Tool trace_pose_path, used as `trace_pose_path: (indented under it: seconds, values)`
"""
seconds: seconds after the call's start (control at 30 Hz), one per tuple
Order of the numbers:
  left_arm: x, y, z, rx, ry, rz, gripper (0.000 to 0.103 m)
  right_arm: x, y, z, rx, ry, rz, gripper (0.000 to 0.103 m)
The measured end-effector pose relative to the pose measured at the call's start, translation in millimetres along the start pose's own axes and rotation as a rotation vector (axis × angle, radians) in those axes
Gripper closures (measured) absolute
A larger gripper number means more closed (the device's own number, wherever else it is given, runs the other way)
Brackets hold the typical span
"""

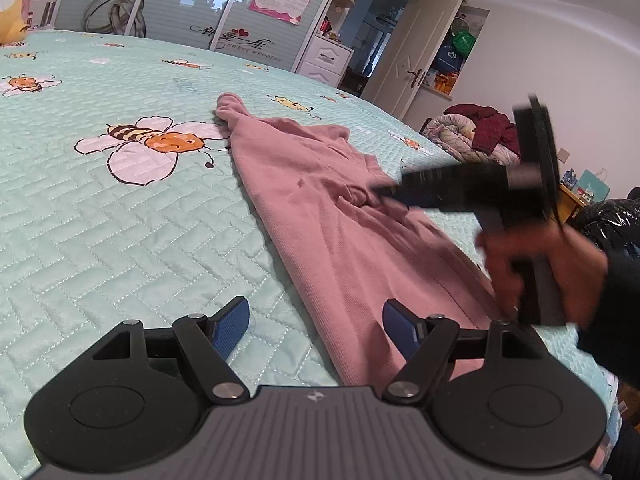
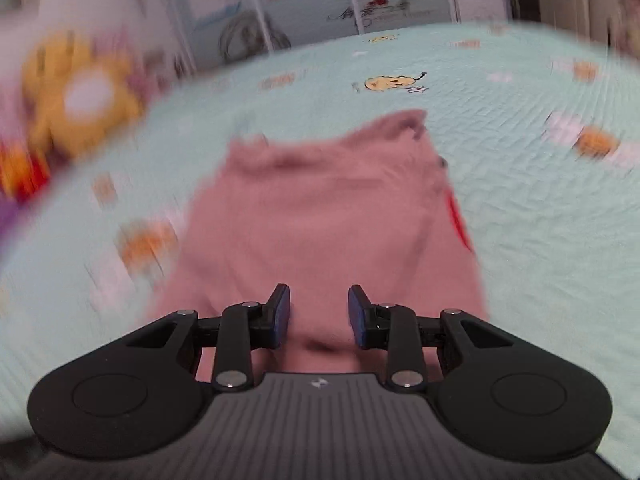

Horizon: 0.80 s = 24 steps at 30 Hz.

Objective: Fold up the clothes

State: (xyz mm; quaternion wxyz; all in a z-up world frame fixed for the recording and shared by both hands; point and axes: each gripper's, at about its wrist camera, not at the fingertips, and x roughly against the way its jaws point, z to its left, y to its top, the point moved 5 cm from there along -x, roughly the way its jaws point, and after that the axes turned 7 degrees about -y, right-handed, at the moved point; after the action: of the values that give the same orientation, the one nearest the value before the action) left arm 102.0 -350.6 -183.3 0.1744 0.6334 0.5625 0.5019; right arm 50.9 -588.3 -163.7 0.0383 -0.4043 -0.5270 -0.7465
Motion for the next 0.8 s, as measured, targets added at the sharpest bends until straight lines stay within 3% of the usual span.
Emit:
trace_pose_path:
  seconds: [0.07,0.2,0.33,0.63,0.8]
  values:
    - [0,0,0,0.0,0.0,0.0,0.026,17,-15,3,0.097,-0.085,-0.035,0.069]
    - [0,0,1,-0.005,0.001,0.003,0.025,43,-20,13,0.108,-0.06,-0.106,0.068]
    - [0,0,2,-0.005,0.0,0.003,0.025,33,-41,12,0.108,-0.068,0.0,0.068]
    - [2,-1,4,0.005,0.003,-0.007,0.025,94,-82,-3,0.049,-0.077,0.069,0.061]
    - [11,-6,-15,-0.05,0.104,0.021,0.025,139,-122,-8,0.076,-0.085,0.088,0.057]
